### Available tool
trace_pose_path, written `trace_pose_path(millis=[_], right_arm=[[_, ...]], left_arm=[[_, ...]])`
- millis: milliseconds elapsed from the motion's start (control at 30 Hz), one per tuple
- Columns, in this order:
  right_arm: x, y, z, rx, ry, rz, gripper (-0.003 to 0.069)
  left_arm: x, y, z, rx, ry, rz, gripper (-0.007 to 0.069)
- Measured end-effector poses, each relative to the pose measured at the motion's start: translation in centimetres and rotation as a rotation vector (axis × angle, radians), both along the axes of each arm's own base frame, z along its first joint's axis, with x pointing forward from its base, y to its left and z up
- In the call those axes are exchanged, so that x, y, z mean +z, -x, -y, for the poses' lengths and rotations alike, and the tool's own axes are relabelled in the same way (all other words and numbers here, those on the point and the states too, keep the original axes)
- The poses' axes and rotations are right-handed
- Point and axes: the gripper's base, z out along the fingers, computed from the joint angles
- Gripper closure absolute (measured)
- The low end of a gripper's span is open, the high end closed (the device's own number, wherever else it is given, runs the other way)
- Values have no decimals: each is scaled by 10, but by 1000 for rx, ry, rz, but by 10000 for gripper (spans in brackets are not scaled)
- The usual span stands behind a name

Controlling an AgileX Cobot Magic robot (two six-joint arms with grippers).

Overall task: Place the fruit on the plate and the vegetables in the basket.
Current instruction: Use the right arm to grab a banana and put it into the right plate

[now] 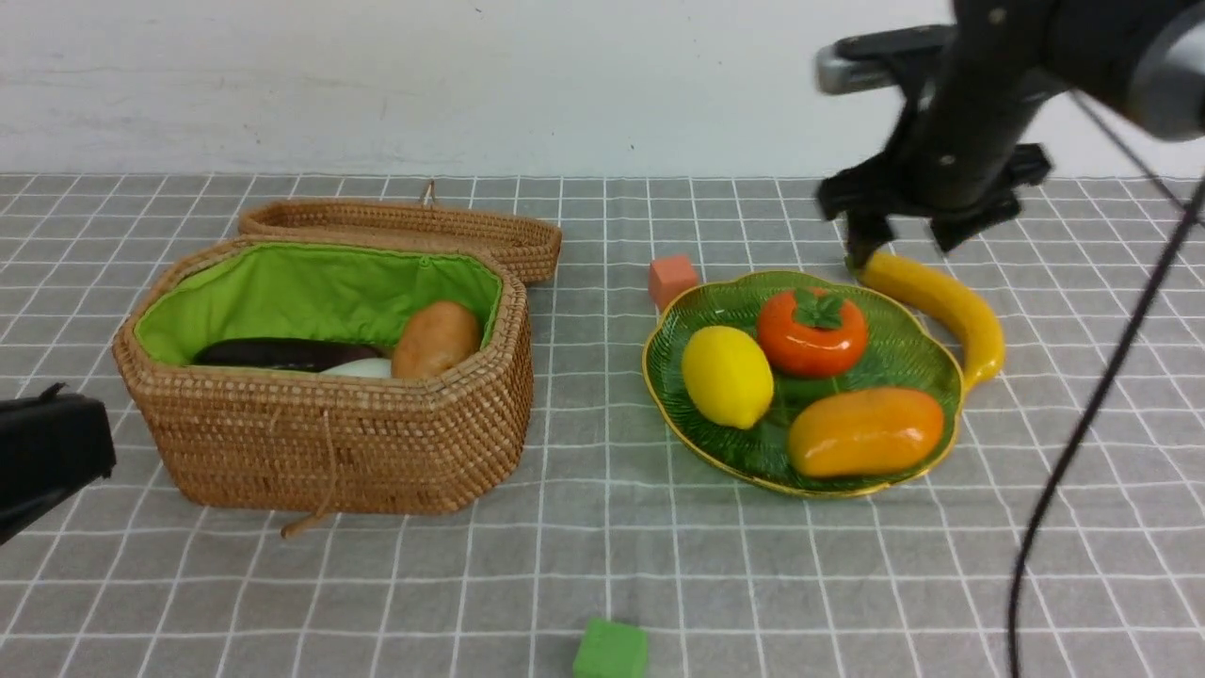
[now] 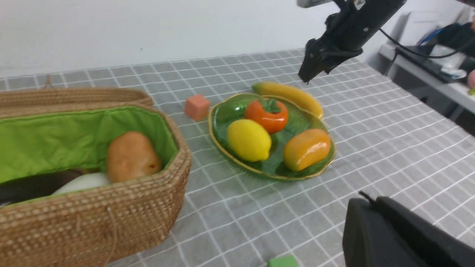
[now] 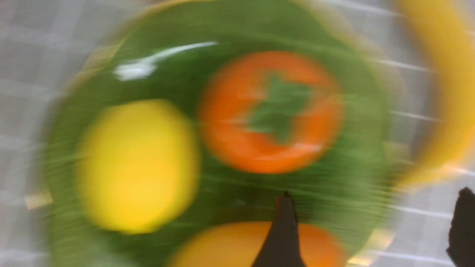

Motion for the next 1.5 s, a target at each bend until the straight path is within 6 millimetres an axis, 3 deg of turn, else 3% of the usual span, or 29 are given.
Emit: trace_pose_path(millis=[167, 267, 433, 633, 767, 1000, 1133, 1267, 1300, 1400, 1500], right_arm=[[-30, -19, 61, -149, -74, -45, 104], [-70, -40, 88, -219, -130, -31, 102], [-117, -60, 104, -264, -151, 1, 102], [-128, -70, 105, -254, -162, 68, 110], [-144, -71, 104, -224, -158, 34, 171], [-144, -71, 103, -212, -161, 36, 252], [-144, -71, 103, -212, -161, 30, 351], [-138, -65, 103, -204, -151, -10, 350], [-132, -63, 103, -200, -142, -20, 350], [-80, -44, 100, -174, -147, -23, 350], [-42, -30, 85, -134, -218, 16, 350]], left_arm=[[0, 0, 0, -3, 5, -1, 627], [0, 0, 0, -3, 5, 0, 624], [0, 0, 0, -3, 6, -1, 624], [0, 1, 1, -9, 18, -13, 621], [0, 2, 2, -19, 41, -35, 620], [-1, 2, 3, -27, 35, -37, 620], [-1, 2, 3, -33, 13, -18, 620], [1, 2, 3, -36, 21, -5, 620], [1, 2, 3, -37, 23, -1, 620], [3, 2, 4, -42, 35, 19, 620], [4, 2, 4, -43, 38, 25, 620]])
